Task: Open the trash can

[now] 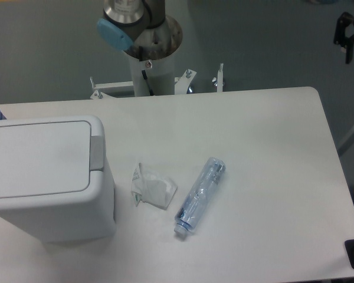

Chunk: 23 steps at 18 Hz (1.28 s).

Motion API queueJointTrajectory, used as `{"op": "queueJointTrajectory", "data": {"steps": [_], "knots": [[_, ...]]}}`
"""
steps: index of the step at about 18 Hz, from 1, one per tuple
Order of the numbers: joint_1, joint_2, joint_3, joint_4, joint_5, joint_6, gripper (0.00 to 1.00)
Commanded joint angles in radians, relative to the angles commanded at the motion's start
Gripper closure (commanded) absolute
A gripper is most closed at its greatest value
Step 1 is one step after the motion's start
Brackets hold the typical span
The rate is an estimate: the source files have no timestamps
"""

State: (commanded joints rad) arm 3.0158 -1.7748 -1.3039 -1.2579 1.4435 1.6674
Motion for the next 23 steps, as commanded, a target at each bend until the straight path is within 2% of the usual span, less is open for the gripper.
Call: {"op": "queueJointTrajectory", "data": {"steps": [11, 18, 20, 23], "knots": [[-0.008, 0.0, -0.002, -0.002, -0.002, -0.034, 0.0], [-0.083, 0.0, -0.003, 0.0, -0.005, -0.302, 0.0], [-0.127, 0.0, -0.002, 0.011, -0.006, -0.439, 0.0], [-0.179, 0.0, -0.006, 0.058, -0.052, -0.657, 0.0]]}}
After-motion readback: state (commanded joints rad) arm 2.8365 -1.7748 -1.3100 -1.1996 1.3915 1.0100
